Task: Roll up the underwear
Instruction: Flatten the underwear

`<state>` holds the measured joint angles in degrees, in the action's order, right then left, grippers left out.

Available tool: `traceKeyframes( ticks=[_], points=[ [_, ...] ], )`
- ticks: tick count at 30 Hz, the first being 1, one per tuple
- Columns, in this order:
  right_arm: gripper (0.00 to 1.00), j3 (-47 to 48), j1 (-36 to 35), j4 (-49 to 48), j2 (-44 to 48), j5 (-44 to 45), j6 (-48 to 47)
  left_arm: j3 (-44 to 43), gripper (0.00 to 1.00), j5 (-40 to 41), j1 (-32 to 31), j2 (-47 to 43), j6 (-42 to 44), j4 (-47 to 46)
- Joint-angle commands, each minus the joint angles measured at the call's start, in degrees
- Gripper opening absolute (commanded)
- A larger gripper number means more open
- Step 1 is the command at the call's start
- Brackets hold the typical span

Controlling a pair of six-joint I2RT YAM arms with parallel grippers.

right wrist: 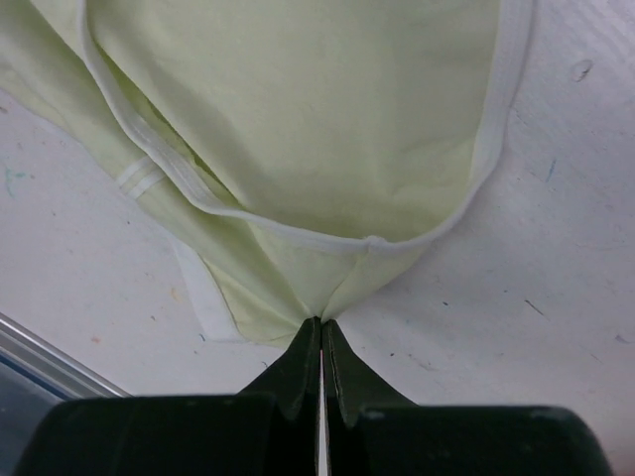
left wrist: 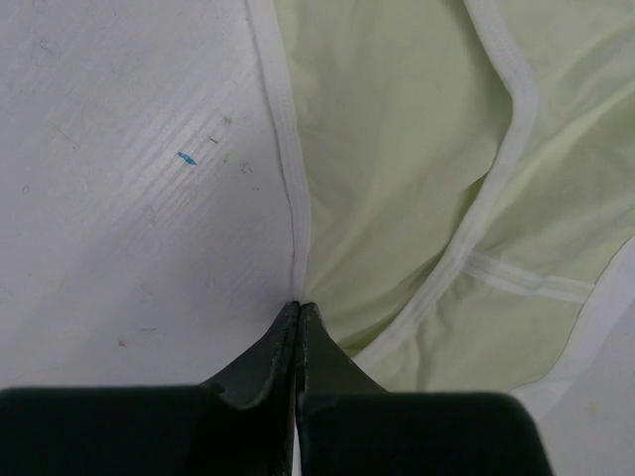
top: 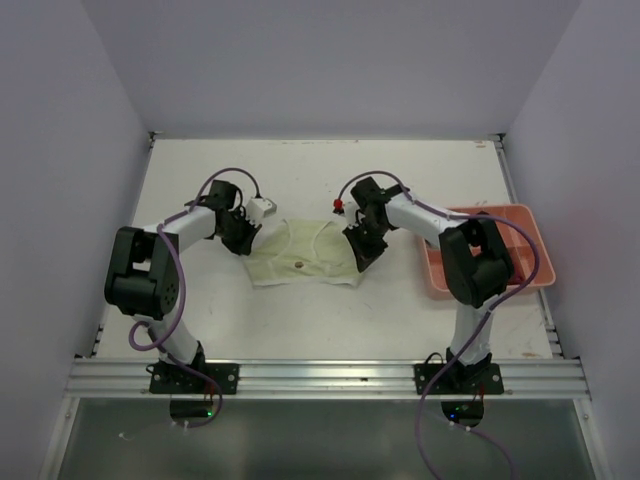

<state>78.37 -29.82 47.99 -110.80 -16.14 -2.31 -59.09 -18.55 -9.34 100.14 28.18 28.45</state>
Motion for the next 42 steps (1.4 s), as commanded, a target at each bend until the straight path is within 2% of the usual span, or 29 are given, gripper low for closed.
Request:
traceKeyframes(
  ticks=[1, 7, 11, 12, 13, 15, 16, 17, 20, 22, 26, 29, 34, 37, 42],
  points=[
    [0.00, -1.37, 1.34, 0.79, 2.44, -1.08, -2.44, 1.61, 0.00, 4.48, 0.91, 1.46, 1.79, -0.32],
    [0.00, -2.69, 3.10, 0.27, 0.25, -2.40, -4.02, 1.61, 0.00, 3.96, 0.91, 1.47, 2.93, 0.29],
    [0.00, -2.43, 3.10, -0.61, -2.39, -5.47, -4.20, 1.96, 0.01, -5.32, 0.91, -1.08, 6.61, 2.05],
    [0.00, -1.73, 3.11, -0.35, -3.01, -7.22, -4.20, 2.14, 0.04, -7.19, 0.91, -2.04, 7.32, 2.40],
    [0.00, -1.38, 3.02, 0.35, -3.62, -8.19, -4.02, 2.49, 0.17, -9.12, 0.91, -4.92, 8.80, 2.58],
    [0.01, -0.59, 2.76, 1.14, -4.60, -10.04, -4.28, 3.45, 0.28, -11.85, 0.91, -8.19, 9.43, 2.23],
    [0.17, -0.41, 2.58, 1.67, -4.42, -11.36, -4.55, 3.63, 0.31, -12.13, 0.91, -10.90, 10.13, 2.31],
    [0.23, -0.41, 2.49, 2.02, -3.46, -11.89, -4.90, 3.37, 0.35, -12.30, 0.99, -12.23, 10.31, 2.49],
    [0.31, -0.32, 2.31, 1.93, 1.01, -11.81, -4.55, 2.23, 0.38, -12.65, 1.78, -16.11, 10.58, 3.19],
    [0.41, 0.46, 2.66, 2.63, 3.13, -10.85, -4.81, 1.79, 0.40, -12.57, 2.40, -18.65, 10.66, 3.45],
    [0.46, 6.25, 2.67, 4.13, 7.00, -8.83, -6.22, 1.43, 0.39, -18.87, 2.93, -20.33, 19.53, 13.80],
    [0.46, 11.08, 2.67, 3.17, 6.83, -8.20, -6.13, 4.06, 0.36, -17.94, 1.79, -20.25, 24.10, 20.58],
    [0.34, 18.83, 0.47, 0.62, -1.58, -11.89, -2.19, 8.02, 0.26, -18.98, 0.12, -19.63, 23.50, 18.93],
    [0.33, 20.33, -0.94, -3.06, -5.72, -14.00, 0.80, 8.72, 0.23, -19.77, -1.55, -17.26, 22.44, 17.61],
    [0.33, 21.47, -1.55, -8.43, -12.85, -15.76, 4.23, 11.97, 0.21, -16.62, -5.68, -14.45, 21.83, 13.32]
  ],
)
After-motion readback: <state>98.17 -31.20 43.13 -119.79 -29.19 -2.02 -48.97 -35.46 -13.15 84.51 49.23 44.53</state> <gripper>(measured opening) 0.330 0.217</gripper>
